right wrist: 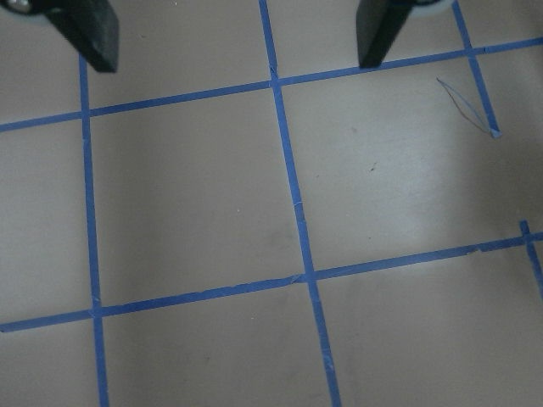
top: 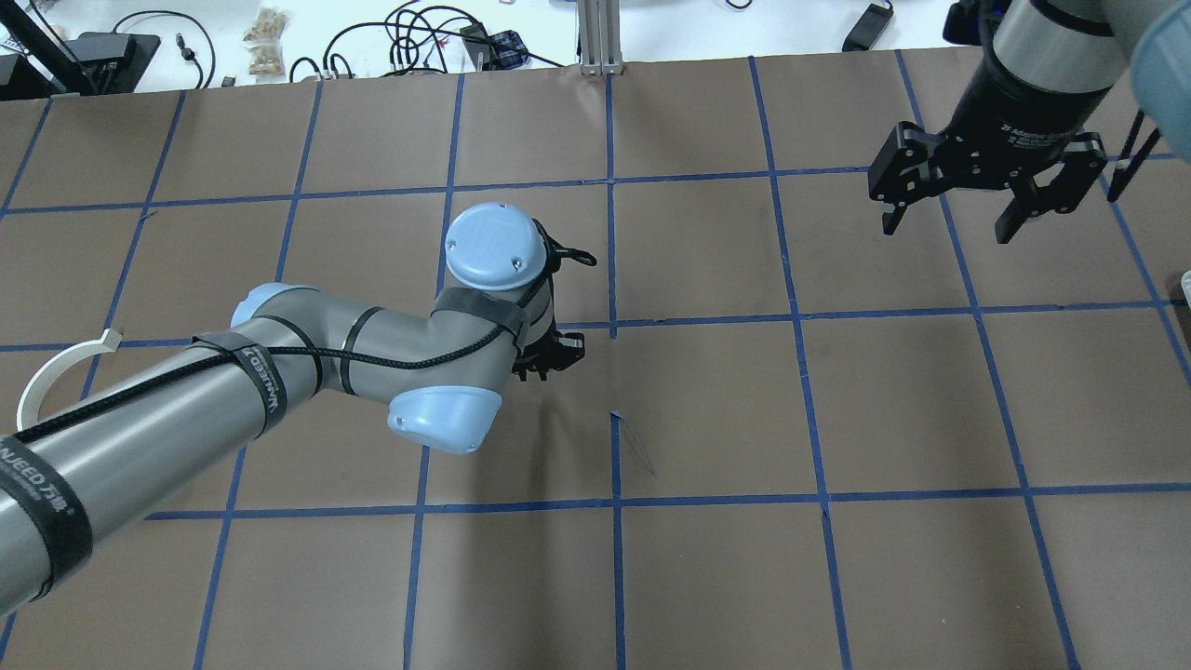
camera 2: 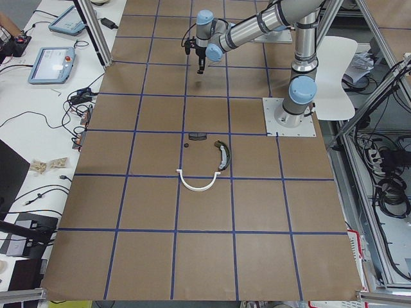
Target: Place bearing gear from tray to pile
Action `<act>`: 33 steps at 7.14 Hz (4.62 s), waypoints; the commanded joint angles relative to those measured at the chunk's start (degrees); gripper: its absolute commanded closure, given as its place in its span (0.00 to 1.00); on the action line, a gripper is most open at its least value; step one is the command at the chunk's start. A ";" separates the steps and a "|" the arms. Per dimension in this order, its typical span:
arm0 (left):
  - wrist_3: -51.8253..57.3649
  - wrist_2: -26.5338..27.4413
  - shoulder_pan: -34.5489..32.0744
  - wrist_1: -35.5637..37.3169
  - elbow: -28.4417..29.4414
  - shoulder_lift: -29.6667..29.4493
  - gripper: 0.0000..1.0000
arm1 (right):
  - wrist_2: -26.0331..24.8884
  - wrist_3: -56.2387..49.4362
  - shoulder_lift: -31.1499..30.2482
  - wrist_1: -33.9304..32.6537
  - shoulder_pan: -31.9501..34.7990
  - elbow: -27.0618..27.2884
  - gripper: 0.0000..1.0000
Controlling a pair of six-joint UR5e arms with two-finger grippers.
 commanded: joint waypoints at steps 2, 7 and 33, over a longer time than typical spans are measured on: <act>24.45 2.16 19.27 -11.09 3.42 3.34 1.00 | 1.73 -1.33 0.12 0.15 3.41 0.28 0.00; 63.49 3.57 46.03 -5.62 0.87 1.86 1.00 | 4.12 -5.73 -0.14 0.33 3.33 0.63 0.00; 13.28 -2.12 10.81 -35.80 22.66 17.76 0.00 | 1.04 -5.46 -0.41 0.15 2.89 1.51 0.00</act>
